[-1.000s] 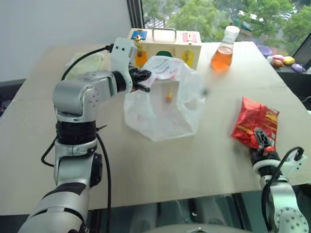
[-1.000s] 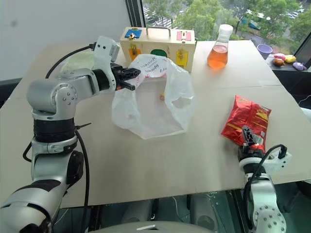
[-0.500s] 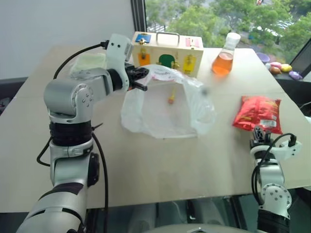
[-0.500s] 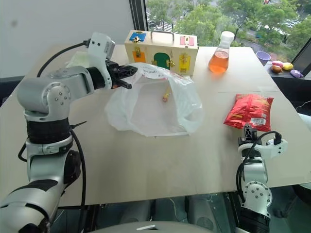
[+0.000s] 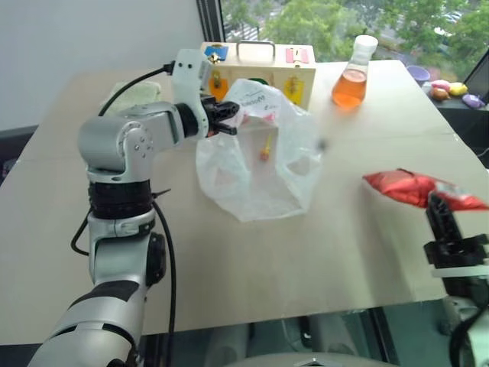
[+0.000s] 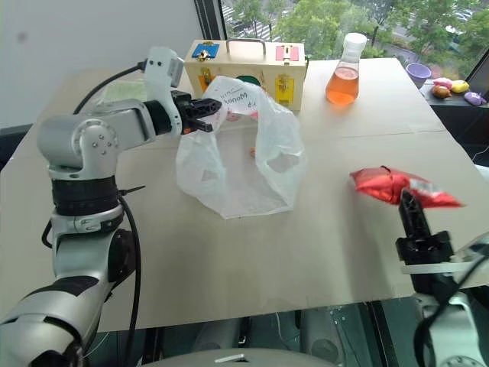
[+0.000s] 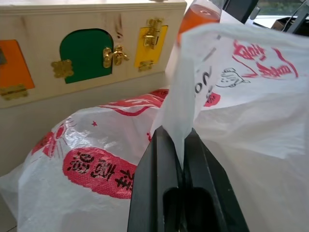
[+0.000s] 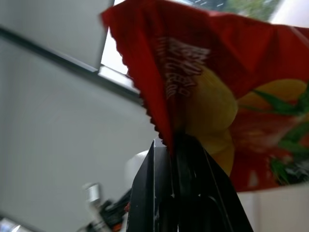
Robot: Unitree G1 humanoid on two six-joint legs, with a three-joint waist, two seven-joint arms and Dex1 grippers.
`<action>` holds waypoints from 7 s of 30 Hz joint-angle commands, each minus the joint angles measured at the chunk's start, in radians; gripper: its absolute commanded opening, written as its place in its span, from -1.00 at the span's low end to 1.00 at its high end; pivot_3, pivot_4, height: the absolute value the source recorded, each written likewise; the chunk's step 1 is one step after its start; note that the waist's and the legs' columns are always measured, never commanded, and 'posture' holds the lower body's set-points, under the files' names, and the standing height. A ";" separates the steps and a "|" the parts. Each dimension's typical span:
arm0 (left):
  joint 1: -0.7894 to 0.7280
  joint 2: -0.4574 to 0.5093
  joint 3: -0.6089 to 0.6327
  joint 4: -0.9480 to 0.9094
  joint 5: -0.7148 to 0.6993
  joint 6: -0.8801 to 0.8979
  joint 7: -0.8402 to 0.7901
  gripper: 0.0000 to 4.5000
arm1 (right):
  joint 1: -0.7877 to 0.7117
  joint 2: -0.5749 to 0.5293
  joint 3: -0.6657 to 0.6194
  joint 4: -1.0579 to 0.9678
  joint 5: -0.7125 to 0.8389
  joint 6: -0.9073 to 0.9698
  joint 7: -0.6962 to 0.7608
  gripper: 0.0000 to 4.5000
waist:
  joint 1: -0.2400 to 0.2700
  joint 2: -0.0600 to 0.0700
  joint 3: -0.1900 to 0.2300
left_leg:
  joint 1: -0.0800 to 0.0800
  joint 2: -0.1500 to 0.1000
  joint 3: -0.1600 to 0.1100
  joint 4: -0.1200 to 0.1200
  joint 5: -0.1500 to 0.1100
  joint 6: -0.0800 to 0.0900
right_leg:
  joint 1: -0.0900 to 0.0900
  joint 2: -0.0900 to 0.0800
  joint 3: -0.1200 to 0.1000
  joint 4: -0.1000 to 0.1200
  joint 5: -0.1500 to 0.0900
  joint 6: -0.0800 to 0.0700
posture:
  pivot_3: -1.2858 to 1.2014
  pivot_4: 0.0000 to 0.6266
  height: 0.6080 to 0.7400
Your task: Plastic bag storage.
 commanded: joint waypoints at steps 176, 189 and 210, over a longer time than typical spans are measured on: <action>0.196 0.253 0.390 -0.079 -0.805 -0.134 -0.131 -0.98 | -0.825 -0.444 0.075 0.418 -0.852 0.380 0.357 -1.00 | -0.028 0.000 0.001 | -0.017 -0.002 0.002 0.002 0.002 -0.003 | -0.021 -0.003 0.002 0.015 0.003 -0.007 | 0.03 -0.52 1.00; 0.975 0.138 0.164 -0.506 -0.388 -0.450 -0.188 -0.98 | -0.390 -0.459 0.316 0.418 -1.270 0.114 0.421 -1.00 | -0.012 -0.006 0.002 | 0.006 0.002 0.013 0.008 0.003 -0.002 | -0.004 0.002 0.012 0.015 -0.001 -0.005 | 0.03 -0.52 1.00; 1.389 0.169 0.460 -0.540 -0.288 -0.662 -0.313 0.97 | 0.049 -0.491 -0.017 0.367 -1.257 -0.103 0.670 1.00 | -0.005 -0.009 -0.002 | 0.002 0.005 0.016 0.004 -0.002 0.004 | -0.004 0.002 0.012 0.000 -0.003 -0.004 | 0.03 -0.52 1.00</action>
